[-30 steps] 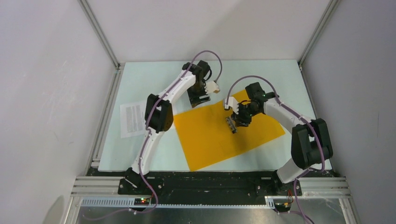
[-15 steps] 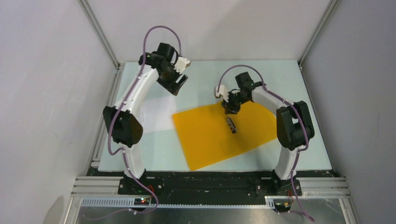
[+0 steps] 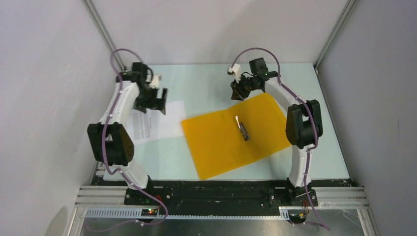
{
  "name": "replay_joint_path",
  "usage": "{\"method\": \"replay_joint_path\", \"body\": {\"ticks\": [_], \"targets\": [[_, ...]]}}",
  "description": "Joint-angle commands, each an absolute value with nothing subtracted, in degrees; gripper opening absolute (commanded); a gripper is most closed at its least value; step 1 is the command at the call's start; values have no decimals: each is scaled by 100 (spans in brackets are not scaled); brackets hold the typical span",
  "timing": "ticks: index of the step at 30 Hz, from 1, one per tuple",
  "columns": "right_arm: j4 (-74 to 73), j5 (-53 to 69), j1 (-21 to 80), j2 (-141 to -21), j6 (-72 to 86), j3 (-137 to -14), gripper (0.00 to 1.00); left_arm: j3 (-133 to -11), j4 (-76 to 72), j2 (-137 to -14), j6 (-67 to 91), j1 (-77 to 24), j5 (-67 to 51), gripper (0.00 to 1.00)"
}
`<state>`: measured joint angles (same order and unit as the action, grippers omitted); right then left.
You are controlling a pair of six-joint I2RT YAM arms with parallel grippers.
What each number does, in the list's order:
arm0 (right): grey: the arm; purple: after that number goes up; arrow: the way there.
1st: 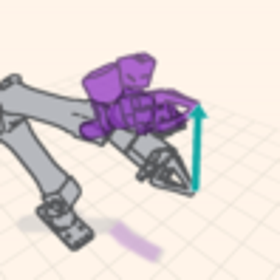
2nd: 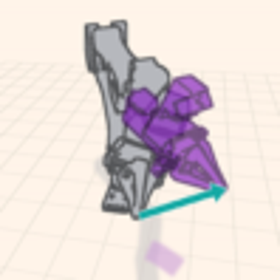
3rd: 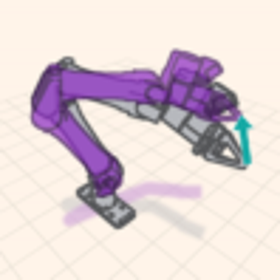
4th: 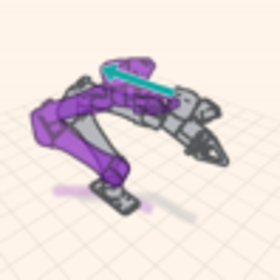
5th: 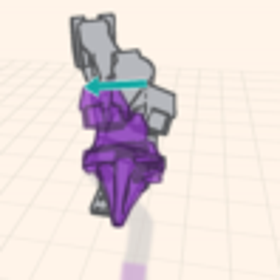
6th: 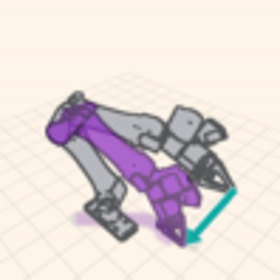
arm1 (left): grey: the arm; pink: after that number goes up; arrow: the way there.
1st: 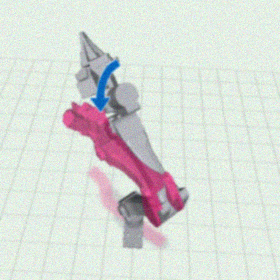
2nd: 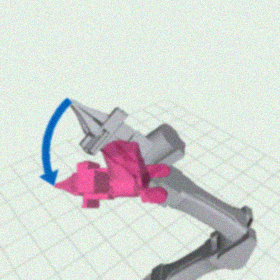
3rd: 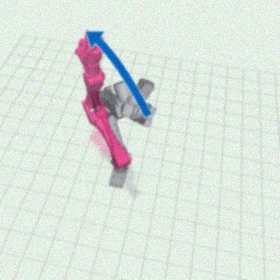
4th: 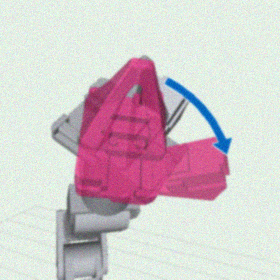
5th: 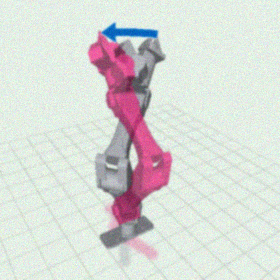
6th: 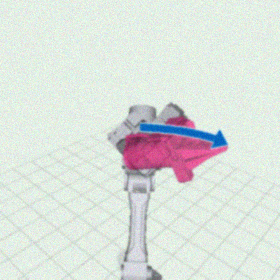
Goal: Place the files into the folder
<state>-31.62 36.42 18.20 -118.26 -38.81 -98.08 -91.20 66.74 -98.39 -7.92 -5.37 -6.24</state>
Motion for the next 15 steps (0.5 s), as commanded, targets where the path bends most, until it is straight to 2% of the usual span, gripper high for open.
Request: {"method": "replay_joint_path", "body": {"ticks": [1, 5, 7, 10, 12, 15], "targets": [[-3168, 3768, 2010, -10864, -2932, -10026, 42, -8812, 5916, -9371, 423, 429, -673, 100], [-3303, 3420, 2364, -10740, -1957, -10161, 44, -8224, 5113, -9116, 1378, 1042, -481, 100], [-3287, 3154, 2595, -10729, -1587, -10212, 53, -7902, 4806, -9042, 1803, 1267, -361, 100], [-3135, 2518, 2993, -10871, -1241, -10405, 74, -7256, 4519, -8906, 2308, 1593, -209, 100], [-3113, 2392, 3114, -11235, -925, -10866, 79, -6839, 4328, -8730, 2752, 1764, -311, 100], [-3186, 2649, 3124, -12039, -299, -11654, 80, -6142, 4215, -8288, 3242, 1922, -729, 100]]}}
